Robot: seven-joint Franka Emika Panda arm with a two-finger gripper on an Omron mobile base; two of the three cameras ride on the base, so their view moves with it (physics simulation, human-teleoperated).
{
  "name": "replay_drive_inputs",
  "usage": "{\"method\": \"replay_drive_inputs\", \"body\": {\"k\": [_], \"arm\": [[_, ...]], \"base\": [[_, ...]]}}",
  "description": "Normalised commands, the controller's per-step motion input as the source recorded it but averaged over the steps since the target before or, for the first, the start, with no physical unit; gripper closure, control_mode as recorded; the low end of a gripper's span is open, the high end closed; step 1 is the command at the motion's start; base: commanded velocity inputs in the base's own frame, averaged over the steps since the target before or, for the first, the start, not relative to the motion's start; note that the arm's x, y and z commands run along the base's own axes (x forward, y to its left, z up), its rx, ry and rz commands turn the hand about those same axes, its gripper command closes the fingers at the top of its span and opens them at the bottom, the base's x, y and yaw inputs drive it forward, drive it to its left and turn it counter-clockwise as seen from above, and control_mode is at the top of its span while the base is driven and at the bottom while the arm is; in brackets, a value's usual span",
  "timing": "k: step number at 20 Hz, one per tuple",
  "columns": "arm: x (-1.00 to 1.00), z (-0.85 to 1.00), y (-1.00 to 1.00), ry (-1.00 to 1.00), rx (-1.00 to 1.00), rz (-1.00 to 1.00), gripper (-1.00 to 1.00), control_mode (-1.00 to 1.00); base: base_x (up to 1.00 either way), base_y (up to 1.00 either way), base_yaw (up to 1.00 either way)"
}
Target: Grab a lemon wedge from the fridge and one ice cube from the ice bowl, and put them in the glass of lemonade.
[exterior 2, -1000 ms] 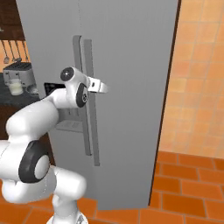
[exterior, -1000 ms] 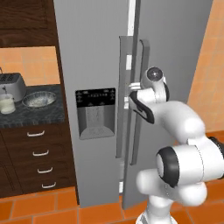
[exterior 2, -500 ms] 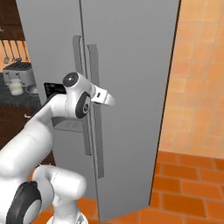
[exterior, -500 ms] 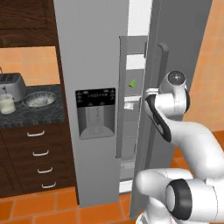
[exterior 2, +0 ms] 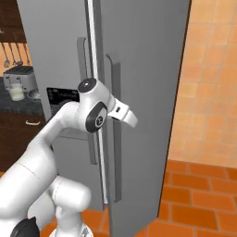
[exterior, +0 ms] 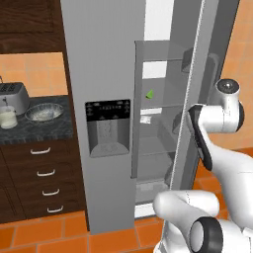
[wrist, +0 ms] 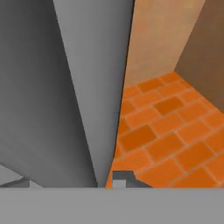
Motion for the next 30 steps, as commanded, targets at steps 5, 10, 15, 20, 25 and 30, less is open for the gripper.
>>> {"method": "replay_drive_inputs", "body": {"k": [5,10,15,20,25,30], "arm": [[-0.67,0.36,-0.24,-0.01,0.00,-0.07,-1.00,-1.00],[-0.57,0.74,0.71,-0.06,-0.12,-0.11,-1.00,-1.00],[0.64,0.15,1.00,0.00,-0.25,-0.40,-1.00,-1.00],[1.00,-0.01,0.46,0.19,-0.37,-0.38,-1.00,-1.00],[0.64,0.00,-0.28,0.30,-0.26,-0.16,-1.00,-1.00],[0.00,-0.09,-0.99,0.21,-0.02,-0.21,-1.00,-1.00]], "base": [[0.00,0.00,0.00],[0.00,0.00,0.00],[0.00,0.00,0.00],[0.00,0.00,0.00],[0.00,0.00,0.00],[0.00,0.00,0.00]]}}
